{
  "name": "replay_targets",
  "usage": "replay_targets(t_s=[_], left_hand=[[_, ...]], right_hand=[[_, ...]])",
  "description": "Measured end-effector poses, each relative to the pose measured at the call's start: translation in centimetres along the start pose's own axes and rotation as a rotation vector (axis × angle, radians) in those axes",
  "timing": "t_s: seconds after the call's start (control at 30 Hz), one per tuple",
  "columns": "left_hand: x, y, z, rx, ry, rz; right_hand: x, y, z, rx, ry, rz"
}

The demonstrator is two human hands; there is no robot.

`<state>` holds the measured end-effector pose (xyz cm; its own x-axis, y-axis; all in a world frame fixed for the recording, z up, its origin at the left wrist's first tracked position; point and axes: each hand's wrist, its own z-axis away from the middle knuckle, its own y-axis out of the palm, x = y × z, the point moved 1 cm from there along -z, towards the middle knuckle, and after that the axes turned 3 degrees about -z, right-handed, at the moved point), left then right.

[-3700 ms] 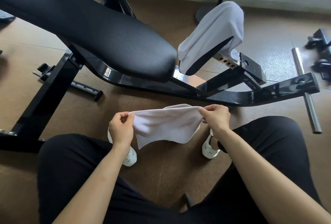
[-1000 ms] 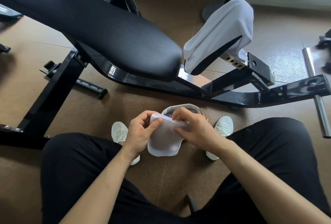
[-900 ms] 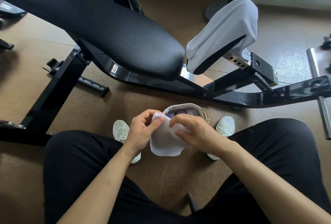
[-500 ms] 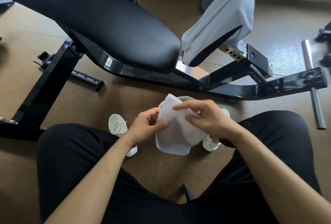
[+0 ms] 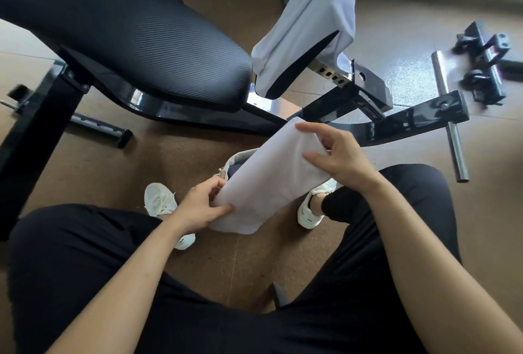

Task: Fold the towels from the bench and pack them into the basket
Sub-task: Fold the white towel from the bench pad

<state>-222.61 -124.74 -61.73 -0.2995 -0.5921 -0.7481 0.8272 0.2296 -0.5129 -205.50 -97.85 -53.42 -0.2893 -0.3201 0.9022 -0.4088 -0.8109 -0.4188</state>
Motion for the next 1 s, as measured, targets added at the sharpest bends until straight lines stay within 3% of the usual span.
replay_targets(t_s=[0.2,0.6,0.83,1.0], left_hand=[[1.4,-0.2,0.1,-0.039,-0.085,0.008],[-0.7,-1.4,0.0,-0.383,-0.16,0.565],[-1.3,-1.7,0.4,-0.367,-0.163,0.44],[-1.3,-1.7,0.6,-0.325,-0.173,0.113]], right_hand=[[-1.9,-1.4,-1.1,-0.08,0.055,0.054],[-4.3,-1.3,-1.9,-0.184,0.255,0.122],[-4.4,0.3,-1.9,-0.138,0.252,0.168],[-3.9,1.4,-0.9,-0.12,0.143,0.235]])
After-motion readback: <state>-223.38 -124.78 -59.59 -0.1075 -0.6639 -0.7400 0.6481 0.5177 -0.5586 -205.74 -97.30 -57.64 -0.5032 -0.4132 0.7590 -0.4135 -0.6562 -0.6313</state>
